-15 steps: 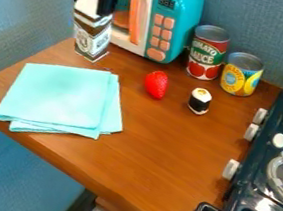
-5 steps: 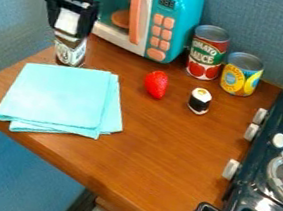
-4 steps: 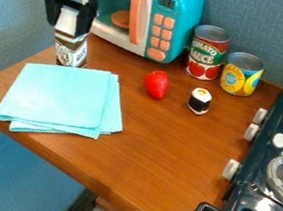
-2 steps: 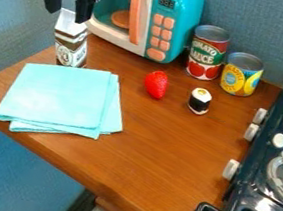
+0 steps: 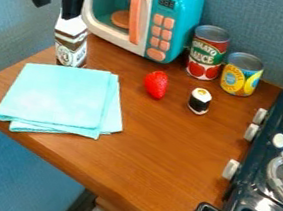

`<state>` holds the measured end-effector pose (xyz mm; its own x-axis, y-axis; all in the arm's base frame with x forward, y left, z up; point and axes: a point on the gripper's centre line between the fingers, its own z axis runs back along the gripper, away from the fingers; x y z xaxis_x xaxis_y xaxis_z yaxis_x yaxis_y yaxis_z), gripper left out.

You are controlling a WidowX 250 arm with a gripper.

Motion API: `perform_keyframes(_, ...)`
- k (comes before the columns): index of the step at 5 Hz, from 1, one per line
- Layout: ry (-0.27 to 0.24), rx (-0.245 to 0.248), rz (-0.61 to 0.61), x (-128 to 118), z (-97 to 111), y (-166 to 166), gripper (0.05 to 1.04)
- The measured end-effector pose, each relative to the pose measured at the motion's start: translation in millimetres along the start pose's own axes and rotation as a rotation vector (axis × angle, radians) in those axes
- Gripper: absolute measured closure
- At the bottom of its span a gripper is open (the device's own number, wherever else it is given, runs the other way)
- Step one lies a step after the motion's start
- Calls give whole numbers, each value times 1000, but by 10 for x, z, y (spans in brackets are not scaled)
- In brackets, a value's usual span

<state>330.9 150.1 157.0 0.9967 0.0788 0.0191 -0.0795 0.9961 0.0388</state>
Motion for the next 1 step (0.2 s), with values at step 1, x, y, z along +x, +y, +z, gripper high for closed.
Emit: perform_keyframes(1, 25, -7, -90, -123, 6, -249, 79)
